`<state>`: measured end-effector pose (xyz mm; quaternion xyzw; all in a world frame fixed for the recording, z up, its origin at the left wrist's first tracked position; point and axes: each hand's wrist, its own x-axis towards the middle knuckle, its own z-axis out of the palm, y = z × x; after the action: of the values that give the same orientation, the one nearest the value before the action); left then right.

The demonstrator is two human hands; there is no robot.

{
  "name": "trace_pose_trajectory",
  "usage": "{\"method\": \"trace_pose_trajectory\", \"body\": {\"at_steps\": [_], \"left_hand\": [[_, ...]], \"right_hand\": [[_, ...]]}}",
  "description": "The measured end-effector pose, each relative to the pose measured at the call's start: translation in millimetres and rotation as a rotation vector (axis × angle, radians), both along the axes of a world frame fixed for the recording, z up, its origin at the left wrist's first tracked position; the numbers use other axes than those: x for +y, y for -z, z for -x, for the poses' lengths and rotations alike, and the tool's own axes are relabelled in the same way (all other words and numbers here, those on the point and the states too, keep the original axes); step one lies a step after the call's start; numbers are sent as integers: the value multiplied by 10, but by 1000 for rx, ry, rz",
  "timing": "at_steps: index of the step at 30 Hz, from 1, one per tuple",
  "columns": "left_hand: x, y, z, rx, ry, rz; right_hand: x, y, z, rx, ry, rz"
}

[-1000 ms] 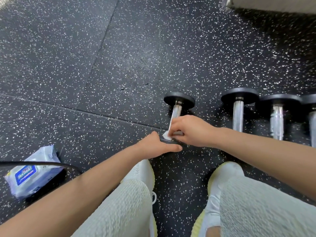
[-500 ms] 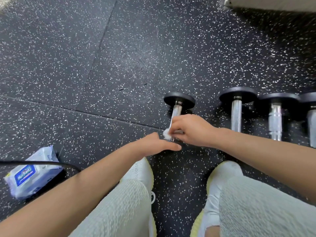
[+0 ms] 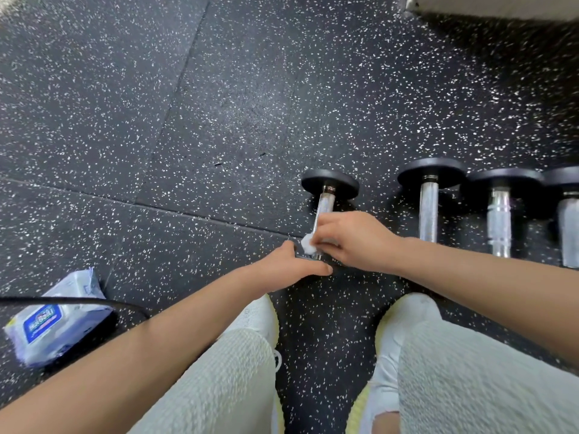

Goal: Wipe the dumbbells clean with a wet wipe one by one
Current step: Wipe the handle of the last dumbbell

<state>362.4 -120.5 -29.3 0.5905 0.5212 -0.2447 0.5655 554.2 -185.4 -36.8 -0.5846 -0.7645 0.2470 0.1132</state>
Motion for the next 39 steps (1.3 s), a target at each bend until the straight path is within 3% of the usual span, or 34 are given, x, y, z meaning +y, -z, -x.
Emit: {"method": "trace_pose_trajectory", "body": {"at_steps": [5, 7, 13, 21, 24, 28, 34, 39], "left_hand": [[-18, 3, -40, -2, 27, -23], [-33, 13, -45, -9, 16, -24], [-88, 16, -79, -24, 30, -20], [-34, -32, -101, -3, 76, 36], [-49, -18, -118, 8, 106, 20], [-78, 14, -140, 14, 131, -6], [-124, -34, -239, 61, 194, -42], [-154, -27, -245, 55, 217, -124]], "right_hand": [[248, -24, -104, -37, 359, -87], [156, -14, -47, -52, 333, -92], [-116, -26, -43, 24, -33, 84], [178, 26, -152, -202, 337, -153], [-41, 86, -19, -189, 311, -152], [-236, 98, -81, -128, 116, -149], [79, 112, -280, -377, 304, -164], [-67, 149, -141, -398, 297, -183]]}}
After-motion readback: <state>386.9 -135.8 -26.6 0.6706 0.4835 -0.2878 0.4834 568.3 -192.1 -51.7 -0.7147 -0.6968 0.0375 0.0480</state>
